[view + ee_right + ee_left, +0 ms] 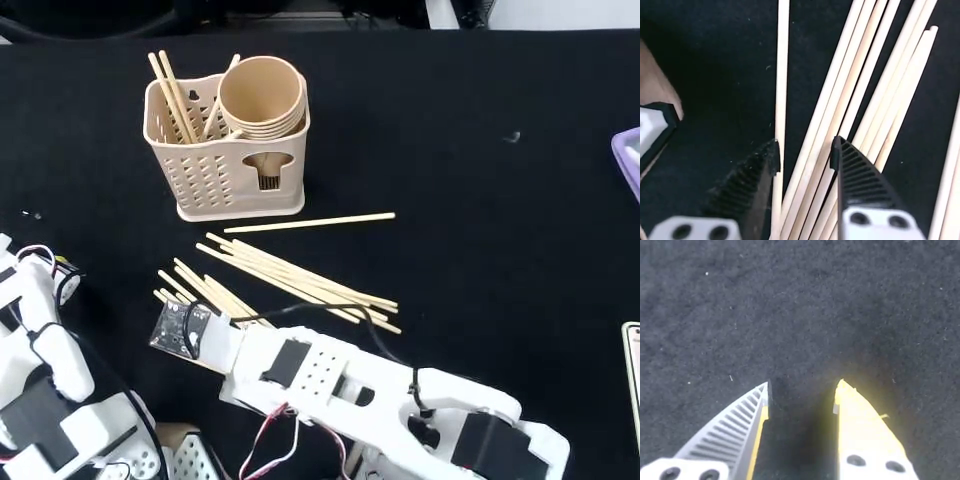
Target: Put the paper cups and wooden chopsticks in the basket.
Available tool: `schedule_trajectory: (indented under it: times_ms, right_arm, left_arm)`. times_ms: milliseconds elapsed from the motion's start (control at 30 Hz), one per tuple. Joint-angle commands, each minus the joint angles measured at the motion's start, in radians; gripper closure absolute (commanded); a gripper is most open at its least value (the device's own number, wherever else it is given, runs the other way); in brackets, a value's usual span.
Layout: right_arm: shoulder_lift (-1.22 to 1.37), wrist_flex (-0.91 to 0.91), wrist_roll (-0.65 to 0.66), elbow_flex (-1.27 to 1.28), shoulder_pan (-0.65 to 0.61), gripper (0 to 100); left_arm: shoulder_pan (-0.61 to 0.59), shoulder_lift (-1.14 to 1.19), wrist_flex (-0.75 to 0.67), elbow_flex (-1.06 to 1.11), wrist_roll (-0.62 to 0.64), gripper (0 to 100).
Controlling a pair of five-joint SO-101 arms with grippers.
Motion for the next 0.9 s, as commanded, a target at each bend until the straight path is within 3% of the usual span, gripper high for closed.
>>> schedule_trajectory:
  times_ms: [0,267,467,867]
  right_arm:
    - [0.059,-0.063,0.011,-0.01,0.025,81.8]
    - [0.122,0.008,0.011,-0.087,0.023,82.5]
    - [0.085,0.002,0.011,-0.082,0.032,99.1]
    - [-0.051,0.008,0.074,-0.048,0.209,98.8]
  left_arm:
    - [-0.01,-0.005,0.006,-0.059,0.011,78]
    - [-0.01,-0.005,0.006,-0.058,0.006,78]
    - [-0.01,-0.005,0.006,-0.058,0.006,78]
    - [-0.01,-0.005,0.006,-0.059,0.006,78]
